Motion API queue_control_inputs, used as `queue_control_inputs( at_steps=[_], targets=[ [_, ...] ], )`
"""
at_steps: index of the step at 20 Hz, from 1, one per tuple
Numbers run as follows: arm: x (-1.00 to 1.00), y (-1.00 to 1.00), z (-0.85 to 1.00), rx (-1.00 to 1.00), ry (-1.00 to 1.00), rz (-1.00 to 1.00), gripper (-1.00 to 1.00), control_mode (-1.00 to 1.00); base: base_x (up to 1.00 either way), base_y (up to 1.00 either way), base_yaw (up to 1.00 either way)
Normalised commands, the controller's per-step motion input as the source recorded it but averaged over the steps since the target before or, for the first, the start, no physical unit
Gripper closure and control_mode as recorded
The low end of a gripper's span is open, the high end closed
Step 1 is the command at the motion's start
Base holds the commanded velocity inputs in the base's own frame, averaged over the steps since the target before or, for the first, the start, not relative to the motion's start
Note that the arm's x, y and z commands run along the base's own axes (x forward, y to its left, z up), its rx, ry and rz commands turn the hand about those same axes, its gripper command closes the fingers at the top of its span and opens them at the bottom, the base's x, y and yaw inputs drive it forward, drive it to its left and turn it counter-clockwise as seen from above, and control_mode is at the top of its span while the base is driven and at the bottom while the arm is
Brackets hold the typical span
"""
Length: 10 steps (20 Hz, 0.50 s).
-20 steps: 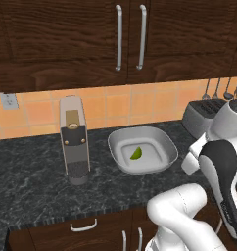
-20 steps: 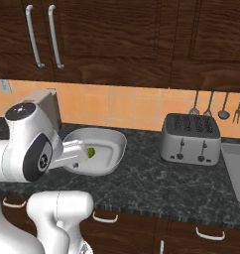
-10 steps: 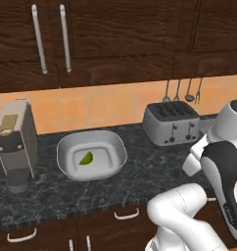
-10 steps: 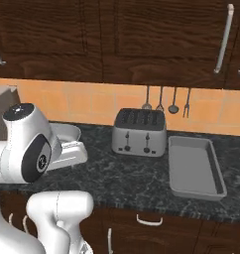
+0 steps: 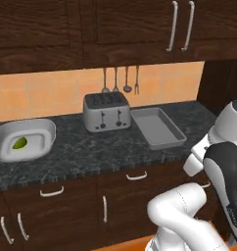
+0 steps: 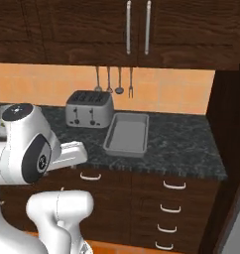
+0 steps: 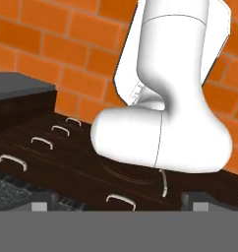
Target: Place one lemon wedge and one chicken drumstick in each tupperware on the nearby counter, to pack two identical lunches.
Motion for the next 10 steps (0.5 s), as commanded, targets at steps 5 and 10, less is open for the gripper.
queue_control_inputs(
  at_steps=[5,10],
  targets=[
    [0.00,0.00,0.00,0.00,0.00,0.00,-1.00,1.00,-0.16,-1.00,-0.02],
    [0.00,0.00,0.00,0.00,0.00,0.00,-1.00,1.00,-0.82,-0.83,-0.08]
  ],
)
